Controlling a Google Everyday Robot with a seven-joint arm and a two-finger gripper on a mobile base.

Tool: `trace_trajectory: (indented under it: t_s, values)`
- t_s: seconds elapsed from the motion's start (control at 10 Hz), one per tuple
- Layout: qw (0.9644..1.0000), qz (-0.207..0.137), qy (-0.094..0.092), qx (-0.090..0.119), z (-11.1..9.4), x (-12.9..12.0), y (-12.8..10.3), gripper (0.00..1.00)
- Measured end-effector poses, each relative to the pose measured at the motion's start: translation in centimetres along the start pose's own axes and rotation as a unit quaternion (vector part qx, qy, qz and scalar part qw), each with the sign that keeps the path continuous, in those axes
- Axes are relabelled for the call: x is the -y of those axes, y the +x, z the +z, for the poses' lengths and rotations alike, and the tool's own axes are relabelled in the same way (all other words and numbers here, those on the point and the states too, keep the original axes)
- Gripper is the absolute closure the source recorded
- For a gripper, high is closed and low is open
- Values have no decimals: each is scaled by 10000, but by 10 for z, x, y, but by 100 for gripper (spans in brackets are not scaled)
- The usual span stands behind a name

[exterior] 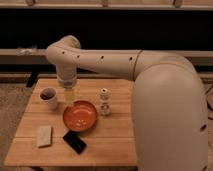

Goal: Push the eraser across the table

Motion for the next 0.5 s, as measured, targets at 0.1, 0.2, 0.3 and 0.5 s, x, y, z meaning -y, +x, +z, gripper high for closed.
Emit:
trace_trajectory:
  t_s: [0.1, 0.2, 0.3, 0.5]
  values:
    - [10000, 0, 1, 0, 0, 0, 0, 20]
    - [10000, 0, 1, 0, 0, 0, 0, 20]
    - [10000, -1, 1, 0, 0, 0, 0, 20]
    - [10000, -1, 1, 0, 0, 0, 0, 20]
